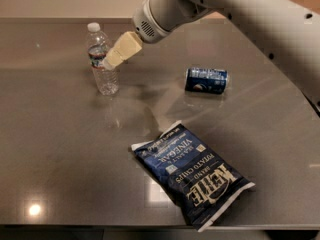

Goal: Move water bottle near pepsi can

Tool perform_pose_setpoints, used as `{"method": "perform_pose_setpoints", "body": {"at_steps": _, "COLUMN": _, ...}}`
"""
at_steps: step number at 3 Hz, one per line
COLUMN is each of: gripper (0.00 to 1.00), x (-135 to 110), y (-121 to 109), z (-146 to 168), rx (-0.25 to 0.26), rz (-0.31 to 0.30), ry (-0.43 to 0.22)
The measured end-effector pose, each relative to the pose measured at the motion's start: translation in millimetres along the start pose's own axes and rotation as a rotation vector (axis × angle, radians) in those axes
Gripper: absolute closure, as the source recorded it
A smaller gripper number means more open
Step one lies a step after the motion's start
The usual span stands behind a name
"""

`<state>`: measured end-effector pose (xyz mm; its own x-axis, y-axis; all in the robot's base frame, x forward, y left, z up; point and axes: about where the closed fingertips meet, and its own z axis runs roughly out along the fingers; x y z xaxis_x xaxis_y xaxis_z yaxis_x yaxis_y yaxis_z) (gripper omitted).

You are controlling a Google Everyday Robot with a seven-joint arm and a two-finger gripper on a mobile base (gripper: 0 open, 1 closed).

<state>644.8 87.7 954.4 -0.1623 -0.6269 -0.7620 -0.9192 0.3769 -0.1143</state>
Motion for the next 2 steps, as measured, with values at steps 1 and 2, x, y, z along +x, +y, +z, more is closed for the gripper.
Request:
{"method": "perform_pose_setpoints", "body": {"at_steps": 1, "gripper": 0.00, "x": -12, "y": 11, "z": 14, "rx": -0.022, "rz": -0.017, "ry": -0.029}}
{"method": "perform_pose_setpoints", "body": {"at_steps": 2, "gripper": 0.00, "x": -30, "y": 20, "z": 30, "rx": -0.045, "rz": -0.045, "ry": -0.064}}
